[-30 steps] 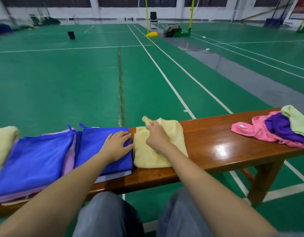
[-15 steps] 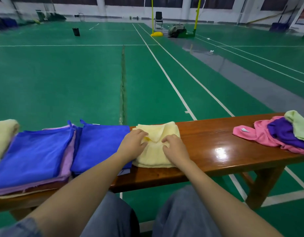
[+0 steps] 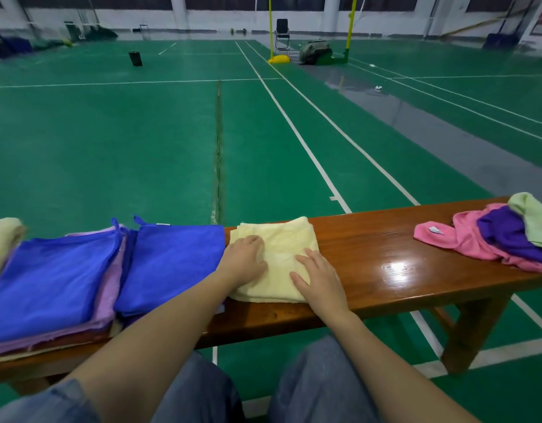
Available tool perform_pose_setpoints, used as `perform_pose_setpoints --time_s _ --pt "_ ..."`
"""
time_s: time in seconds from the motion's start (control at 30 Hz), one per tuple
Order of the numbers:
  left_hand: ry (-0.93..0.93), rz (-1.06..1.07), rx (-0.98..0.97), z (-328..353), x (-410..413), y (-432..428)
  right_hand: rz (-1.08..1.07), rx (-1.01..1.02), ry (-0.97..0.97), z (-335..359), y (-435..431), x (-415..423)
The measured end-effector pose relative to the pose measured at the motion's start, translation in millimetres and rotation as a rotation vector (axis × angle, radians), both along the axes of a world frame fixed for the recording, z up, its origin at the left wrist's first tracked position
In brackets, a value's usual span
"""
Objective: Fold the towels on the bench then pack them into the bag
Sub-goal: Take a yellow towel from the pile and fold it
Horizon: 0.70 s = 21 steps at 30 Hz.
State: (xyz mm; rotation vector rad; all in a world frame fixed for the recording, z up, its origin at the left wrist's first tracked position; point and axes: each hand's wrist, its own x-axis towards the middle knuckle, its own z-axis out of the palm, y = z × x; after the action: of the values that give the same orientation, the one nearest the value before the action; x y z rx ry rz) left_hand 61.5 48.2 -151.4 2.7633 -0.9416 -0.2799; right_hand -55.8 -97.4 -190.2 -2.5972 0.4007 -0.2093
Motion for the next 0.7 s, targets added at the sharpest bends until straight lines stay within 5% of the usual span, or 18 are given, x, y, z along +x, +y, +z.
perform_pose_setpoints --time_s 0.3,0.53,0.7 --pt "0.226 0.264 0.107 -0.7 -11.6 -6.1 0.009 0.011 0.047 1.9 0.0 1.1" --pt "0.324 0.499 -0.204 4.4 -21.4 -19.7 -0.102 0.234 0.188 30.5 -8.1 9.0" --pt "0.473 0.553 -0.514 -0.1 -22.4 -19.1 -0.158 0.606 0.230 46.5 -17.8 14.2"
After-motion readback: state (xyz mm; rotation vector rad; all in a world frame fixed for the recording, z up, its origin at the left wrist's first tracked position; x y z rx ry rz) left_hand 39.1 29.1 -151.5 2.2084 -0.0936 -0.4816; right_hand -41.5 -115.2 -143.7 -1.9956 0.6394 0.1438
